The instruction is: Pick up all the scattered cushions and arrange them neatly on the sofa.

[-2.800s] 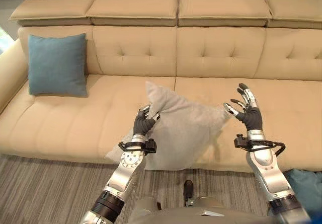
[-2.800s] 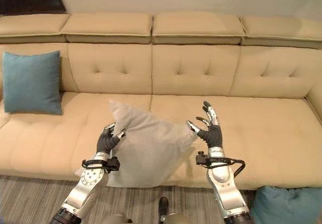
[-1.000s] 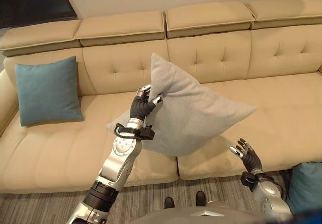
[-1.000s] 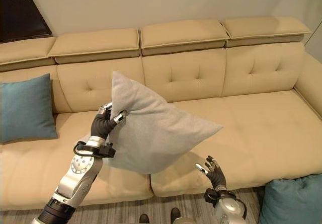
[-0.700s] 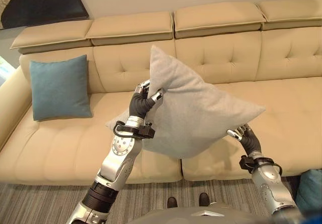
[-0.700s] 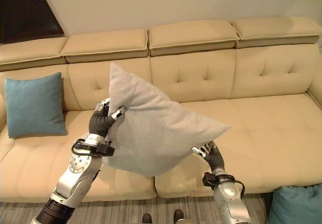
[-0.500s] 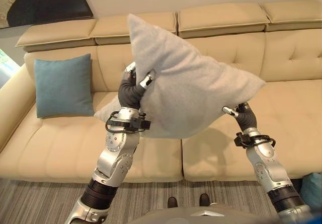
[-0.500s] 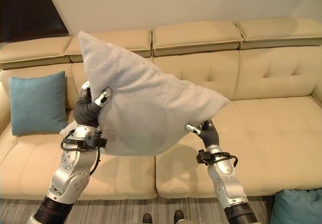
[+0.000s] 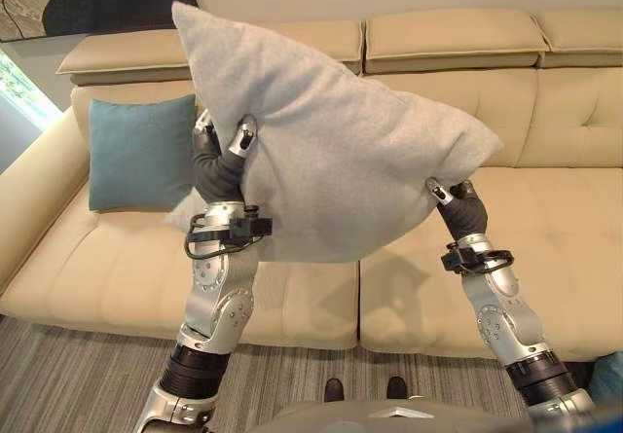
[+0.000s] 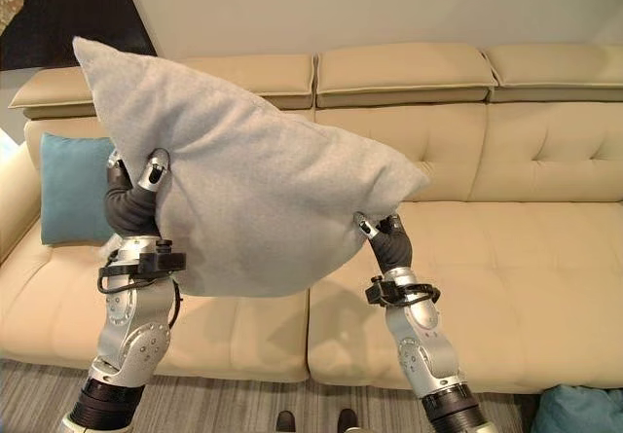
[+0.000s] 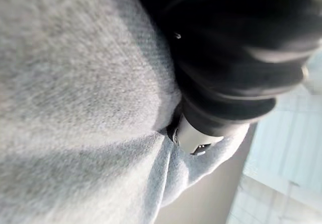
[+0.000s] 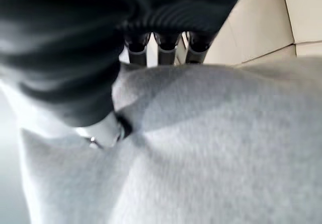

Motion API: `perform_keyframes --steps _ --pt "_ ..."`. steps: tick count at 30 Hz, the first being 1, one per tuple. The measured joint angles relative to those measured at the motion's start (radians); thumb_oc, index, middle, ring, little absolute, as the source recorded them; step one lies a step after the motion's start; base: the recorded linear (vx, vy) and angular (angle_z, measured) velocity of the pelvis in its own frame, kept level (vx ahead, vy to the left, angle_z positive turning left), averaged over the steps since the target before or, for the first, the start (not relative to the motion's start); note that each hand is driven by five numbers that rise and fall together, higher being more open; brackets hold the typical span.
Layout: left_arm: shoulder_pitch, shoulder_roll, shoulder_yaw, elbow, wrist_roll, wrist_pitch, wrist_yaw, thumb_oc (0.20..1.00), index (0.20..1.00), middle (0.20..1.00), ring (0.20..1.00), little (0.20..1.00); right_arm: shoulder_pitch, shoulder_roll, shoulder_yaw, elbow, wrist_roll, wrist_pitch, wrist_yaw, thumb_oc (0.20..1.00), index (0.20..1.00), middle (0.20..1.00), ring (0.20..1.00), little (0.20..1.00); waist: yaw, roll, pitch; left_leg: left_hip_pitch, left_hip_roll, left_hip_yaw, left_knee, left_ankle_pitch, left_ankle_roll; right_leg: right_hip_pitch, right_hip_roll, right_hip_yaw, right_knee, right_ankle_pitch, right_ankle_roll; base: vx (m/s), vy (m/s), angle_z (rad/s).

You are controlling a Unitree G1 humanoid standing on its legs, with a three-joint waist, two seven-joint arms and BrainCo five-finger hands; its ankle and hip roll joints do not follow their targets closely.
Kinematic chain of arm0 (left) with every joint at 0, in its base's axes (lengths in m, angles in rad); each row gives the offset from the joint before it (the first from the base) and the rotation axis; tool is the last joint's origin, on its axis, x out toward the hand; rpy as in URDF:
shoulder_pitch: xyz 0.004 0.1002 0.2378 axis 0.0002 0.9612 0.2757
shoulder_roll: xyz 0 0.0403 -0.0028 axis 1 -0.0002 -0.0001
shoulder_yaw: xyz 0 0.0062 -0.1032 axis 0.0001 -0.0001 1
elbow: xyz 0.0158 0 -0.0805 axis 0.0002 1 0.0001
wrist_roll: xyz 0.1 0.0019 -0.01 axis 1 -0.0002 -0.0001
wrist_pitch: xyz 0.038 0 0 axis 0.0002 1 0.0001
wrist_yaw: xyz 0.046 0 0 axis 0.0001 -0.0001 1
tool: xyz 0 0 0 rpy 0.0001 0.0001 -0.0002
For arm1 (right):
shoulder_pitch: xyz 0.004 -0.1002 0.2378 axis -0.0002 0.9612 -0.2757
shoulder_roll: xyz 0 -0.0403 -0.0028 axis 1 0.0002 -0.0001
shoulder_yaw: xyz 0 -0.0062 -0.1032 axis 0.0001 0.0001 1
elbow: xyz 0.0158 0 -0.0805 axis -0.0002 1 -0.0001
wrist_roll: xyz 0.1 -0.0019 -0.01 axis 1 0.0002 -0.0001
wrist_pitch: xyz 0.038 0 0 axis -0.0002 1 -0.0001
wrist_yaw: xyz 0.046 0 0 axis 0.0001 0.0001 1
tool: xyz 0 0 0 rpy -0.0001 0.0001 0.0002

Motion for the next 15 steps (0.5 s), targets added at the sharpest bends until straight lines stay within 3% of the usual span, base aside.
perform_keyframes --steps 4,10,15 --pt "0.040 -0.009 -0.043 0.021 -0.001 0.005 -0.004 0.200 0.200 0.200 0.200 0.200 0.051 0.000 -0.044 -0.021 -0.015 0.000 -0.016 0.200 0.200 0.200 0.200 0.200 -0.001 -0.003 0.000 0.001 0.000 0.001 0.000 0.000 0.000 0.000 0.000 0.001 0.000 0.000 0.001 0.00 0.000 0.00" --pt "0.107 -0.008 -0.082 0.169 0.000 0.070 -0.025 0.200 0.200 0.200 0.200 0.200 0.143 0.001 -0.105 -0.036 -0.248 0.002 -0.125 0.200 0.200 0.200 0.200 0.200 -0.035 -0.041 -0.010 0.004 0.006 0.023 0.000 0.005 0.007 -0.006 0.006 0.020 0.000 -0.001 0.001 -0.04 -0.018 -0.09" --pt "0.132 -0.002 -0.105 0.192 0.000 0.096 -0.028 0.200 0.200 0.200 0.200 0.200 0.154 0.000 -0.114 -0.036 -0.277 0.007 -0.153 0.200 0.200 0.200 0.200 0.200 -0.055 -0.047 -0.008 0.006 0.008 0.029 0.000 0.005 0.007 -0.007 0.009 0.027 0.000 0.000 0.001 -0.03 -0.027 -0.05"
